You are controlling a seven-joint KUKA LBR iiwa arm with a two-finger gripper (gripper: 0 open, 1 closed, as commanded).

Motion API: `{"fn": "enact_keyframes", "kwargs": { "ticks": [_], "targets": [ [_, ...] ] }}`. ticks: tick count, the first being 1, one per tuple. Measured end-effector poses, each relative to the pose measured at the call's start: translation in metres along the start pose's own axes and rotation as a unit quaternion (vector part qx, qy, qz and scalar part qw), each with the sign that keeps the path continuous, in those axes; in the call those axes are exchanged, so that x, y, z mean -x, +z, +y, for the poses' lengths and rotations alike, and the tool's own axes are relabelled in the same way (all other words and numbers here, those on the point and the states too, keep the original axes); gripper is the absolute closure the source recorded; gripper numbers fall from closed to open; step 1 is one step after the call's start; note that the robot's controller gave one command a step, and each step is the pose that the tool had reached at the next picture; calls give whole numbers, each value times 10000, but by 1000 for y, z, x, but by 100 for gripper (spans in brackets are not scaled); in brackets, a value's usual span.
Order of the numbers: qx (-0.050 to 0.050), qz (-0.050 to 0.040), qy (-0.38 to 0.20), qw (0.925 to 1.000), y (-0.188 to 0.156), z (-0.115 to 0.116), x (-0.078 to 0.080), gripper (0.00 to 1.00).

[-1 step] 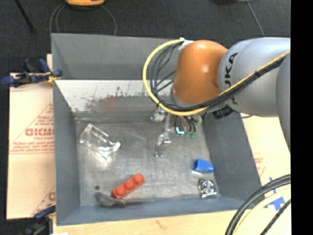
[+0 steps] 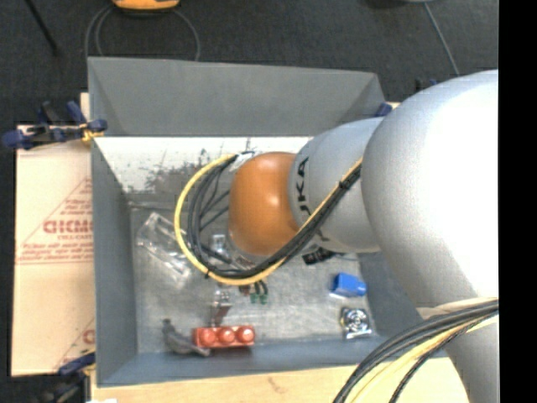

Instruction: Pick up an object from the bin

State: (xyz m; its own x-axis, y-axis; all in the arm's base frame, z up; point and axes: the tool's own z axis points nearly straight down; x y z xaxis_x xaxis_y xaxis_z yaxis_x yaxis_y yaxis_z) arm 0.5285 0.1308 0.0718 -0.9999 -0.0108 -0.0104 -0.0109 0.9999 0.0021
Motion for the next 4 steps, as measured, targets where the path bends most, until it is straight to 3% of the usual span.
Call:
{"fn": "enact_keyframes", "kwargs": {
  "ticks": [1,2,3,4],
  "targets": [
    [-21,33,-789,9969,-29,-56,-8,0],
    [7,14,-1503,9886,-29,50,85,0],
    [-22,-39,-279,9996,-19,59,53,0],
    [-19,-127,239,9996,-17,65,76,0]
  ]
}}
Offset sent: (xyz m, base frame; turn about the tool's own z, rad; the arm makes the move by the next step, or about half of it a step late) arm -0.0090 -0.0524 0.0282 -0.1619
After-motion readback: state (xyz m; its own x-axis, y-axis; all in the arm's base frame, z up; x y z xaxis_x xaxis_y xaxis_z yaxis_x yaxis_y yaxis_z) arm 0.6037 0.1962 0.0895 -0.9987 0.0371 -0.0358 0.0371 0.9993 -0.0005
